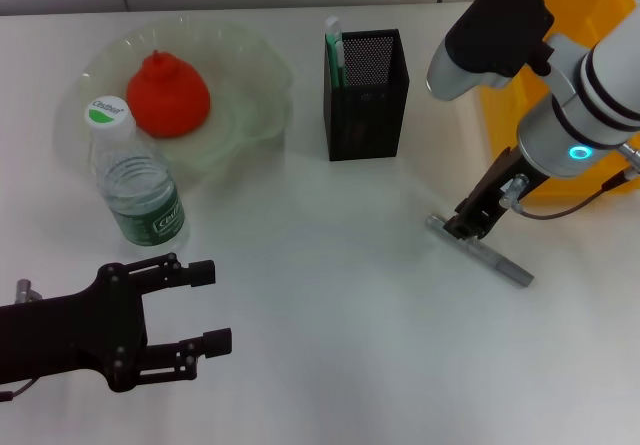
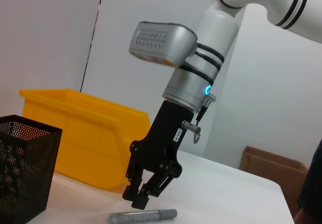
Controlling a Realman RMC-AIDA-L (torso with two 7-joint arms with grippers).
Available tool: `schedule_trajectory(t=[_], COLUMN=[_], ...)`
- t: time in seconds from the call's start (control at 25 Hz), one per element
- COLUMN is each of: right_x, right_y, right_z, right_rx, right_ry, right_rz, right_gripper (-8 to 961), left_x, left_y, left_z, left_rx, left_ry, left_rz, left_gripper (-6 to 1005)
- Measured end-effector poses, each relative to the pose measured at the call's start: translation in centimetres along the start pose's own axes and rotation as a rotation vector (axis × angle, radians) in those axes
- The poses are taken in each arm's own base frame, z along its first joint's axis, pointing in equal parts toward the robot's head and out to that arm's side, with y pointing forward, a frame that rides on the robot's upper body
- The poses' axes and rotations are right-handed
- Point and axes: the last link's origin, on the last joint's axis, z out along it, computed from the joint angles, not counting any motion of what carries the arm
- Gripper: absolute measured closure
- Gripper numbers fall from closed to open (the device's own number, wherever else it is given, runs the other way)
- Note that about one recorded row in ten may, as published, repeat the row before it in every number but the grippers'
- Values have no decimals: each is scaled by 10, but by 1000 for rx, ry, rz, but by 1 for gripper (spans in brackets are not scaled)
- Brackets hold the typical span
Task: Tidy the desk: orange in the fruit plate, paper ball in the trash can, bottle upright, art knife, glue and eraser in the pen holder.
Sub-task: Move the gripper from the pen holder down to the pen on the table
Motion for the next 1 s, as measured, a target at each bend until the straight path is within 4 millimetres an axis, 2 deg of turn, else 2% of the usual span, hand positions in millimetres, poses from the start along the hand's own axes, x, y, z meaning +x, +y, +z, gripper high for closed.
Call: schedule_trajectory(t=[0.24, 0.6, 1.0], right_x=[-1, -3, -2], right_y=[3, 6, 10], right_z=[7, 9, 19], right_rx=[51, 49, 51], right_ry=[33, 39, 61], right_rz=[-20, -32, -36], right_gripper=[736, 735, 736], left_x=[-1, -3, -3], left_y=[0, 2, 3], left_z=[0, 0, 0], left_rx=[2, 4, 3], left_ry=[0, 0, 2], left_rz=[-2, -3, -3], left_gripper=[218, 218, 217])
